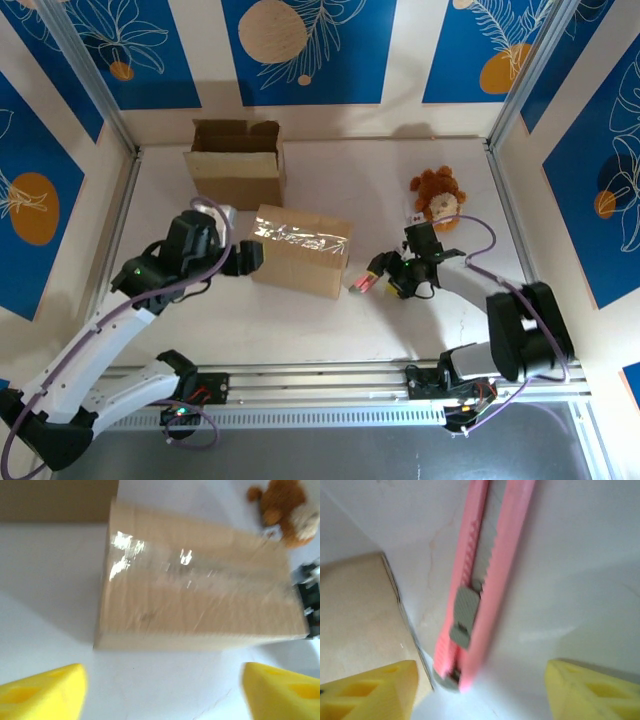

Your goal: Unpack the express box

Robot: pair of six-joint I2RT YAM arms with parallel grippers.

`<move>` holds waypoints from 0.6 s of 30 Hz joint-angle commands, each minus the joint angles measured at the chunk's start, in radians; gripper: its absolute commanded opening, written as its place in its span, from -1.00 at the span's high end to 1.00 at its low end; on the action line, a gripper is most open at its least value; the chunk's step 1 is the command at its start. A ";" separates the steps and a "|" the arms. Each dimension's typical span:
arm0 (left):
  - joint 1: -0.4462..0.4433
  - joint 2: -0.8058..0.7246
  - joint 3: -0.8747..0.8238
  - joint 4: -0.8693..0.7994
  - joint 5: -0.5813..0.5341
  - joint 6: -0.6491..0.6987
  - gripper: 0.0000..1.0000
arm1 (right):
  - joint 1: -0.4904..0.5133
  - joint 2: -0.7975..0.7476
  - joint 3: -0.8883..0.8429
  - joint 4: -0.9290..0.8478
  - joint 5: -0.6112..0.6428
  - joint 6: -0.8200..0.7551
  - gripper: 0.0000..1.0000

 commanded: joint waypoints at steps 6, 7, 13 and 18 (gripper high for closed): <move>-0.003 -0.054 -0.341 0.110 0.095 -0.221 0.89 | 0.009 -0.246 0.387 -0.347 0.064 -0.269 -0.99; -0.003 -0.044 -0.367 0.156 0.086 -0.241 0.93 | 0.011 -0.217 0.446 -0.351 0.033 -0.306 -0.98; 0.003 0.098 -0.414 0.408 -0.008 -0.306 0.94 | 0.055 0.116 0.738 -0.305 -0.095 -0.479 -0.98; 0.055 0.292 -0.378 0.570 -0.008 -0.318 1.00 | 0.094 0.395 0.908 -0.247 -0.173 -0.483 -0.99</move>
